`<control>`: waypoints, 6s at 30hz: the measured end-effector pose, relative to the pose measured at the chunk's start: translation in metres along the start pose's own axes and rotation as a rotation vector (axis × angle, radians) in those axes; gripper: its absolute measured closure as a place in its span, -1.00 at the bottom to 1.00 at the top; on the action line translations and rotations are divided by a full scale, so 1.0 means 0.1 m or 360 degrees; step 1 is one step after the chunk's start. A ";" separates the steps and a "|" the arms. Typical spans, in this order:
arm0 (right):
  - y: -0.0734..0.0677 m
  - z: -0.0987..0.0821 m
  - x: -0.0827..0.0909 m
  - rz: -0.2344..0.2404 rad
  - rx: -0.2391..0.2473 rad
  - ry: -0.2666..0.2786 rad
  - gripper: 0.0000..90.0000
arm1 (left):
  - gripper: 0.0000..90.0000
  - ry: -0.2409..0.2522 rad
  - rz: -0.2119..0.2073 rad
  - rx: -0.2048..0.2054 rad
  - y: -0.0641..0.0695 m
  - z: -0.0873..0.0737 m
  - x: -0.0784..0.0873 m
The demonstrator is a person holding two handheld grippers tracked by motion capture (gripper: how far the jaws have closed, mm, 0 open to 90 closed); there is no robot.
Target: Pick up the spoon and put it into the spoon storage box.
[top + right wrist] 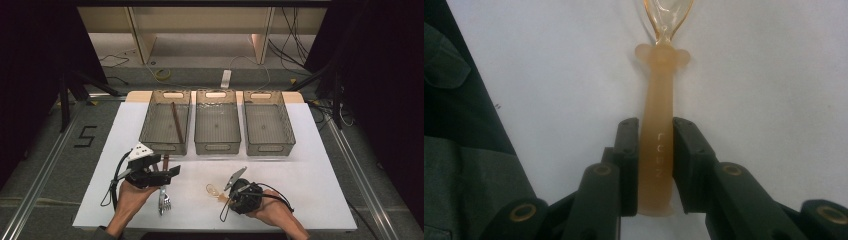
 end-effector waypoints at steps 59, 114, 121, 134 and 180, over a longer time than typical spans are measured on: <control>0.68 0.33 0.61 -0.0218 -0.0133 0.0446 0.67 | -0.65 0.0041 0.0049 0.0072 -0.10 0.02 0.00; 1.80 1.08 0.33 -0.0399 -0.0447 0.0379 0.66 | -0.65 0.0187 0.0020 0.0029 -0.07 0.09 0.09; 1.79 1.09 0.26 -0.0352 -0.0438 0.0363 0.25 | -0.65 0.0176 0.0027 0.0035 -0.08 0.08 0.08; 1.53 1.06 0.48 -0.0379 -0.0343 0.0491 -0.10 | -0.65 0.0158 0.0050 0.0056 -0.13 0.08 0.07; 0.50 -0.09 0.64 -0.0279 -0.0357 0.0760 -0.40 | 0.05 0.0029 0.0090 0.0041 -0.47 0.14 -0.08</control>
Point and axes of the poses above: each handheld gripper's, and its own axes: x roughly backward along the jaws, z roughly out of its top, y roughly to its right, the point moved 6 cm from there along -x, roughly forward along the jaws, and after that the axes turned 11 degrees about x, right-handed, at the moved point
